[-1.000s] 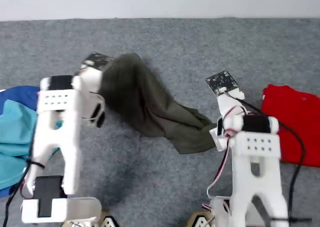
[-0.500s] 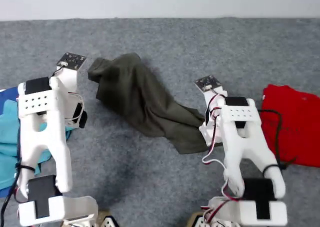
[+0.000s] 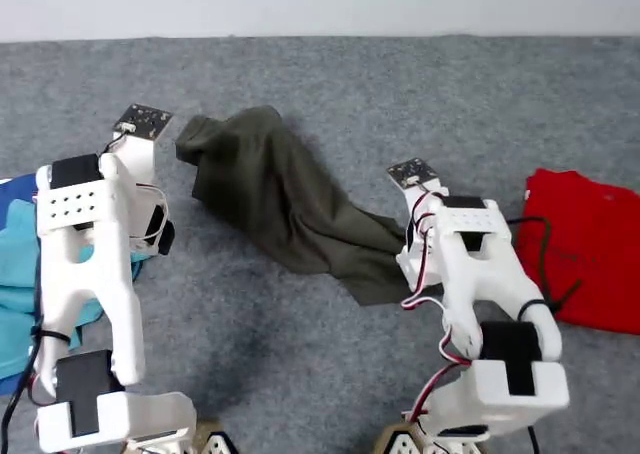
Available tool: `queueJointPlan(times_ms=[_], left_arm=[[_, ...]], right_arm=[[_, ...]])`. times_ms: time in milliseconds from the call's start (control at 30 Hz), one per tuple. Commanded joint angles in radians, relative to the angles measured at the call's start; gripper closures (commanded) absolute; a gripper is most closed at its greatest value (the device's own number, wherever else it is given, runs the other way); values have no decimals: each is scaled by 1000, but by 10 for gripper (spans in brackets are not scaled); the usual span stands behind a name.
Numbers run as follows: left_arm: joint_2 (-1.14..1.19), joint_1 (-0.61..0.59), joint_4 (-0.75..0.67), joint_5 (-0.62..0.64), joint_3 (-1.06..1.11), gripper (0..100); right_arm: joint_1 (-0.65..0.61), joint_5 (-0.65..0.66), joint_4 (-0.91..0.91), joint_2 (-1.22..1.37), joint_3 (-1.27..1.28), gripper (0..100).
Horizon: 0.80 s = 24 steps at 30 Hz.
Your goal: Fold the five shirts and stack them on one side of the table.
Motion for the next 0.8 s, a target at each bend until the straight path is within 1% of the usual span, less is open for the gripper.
queueJointPlan(times_ms=[0, 33, 133, 233, 333, 500, 600, 767], left_arm=[[-49, -5, -18, -9, -2, 874], [-49, -5, -18, -9, -2, 874], [-49, -5, -18, -11, -2, 874], [-49, -5, -17, -11, -2, 874], [-49, 0, -12, -11, -2, 874], [-49, 2, 0, -11, -36, 874], [-49, 3, 20, -11, -82, 874], [-49, 3, 95, -9, -166, 874]], right_arm=[[-7, -6, 35, 12, -29, 997], [-7, -5, 45, 4, -29, 981], [-5, -3, 94, -59, -40, 989], [-2, 0, 185, -170, -87, 989], [-2, 35, 295, -300, -167, 989], [-15, 49, 430, -512, -367, 989], [-65, 83, 476, -591, -506, 989], [-209, 87, 512, -616, -775, 989]])
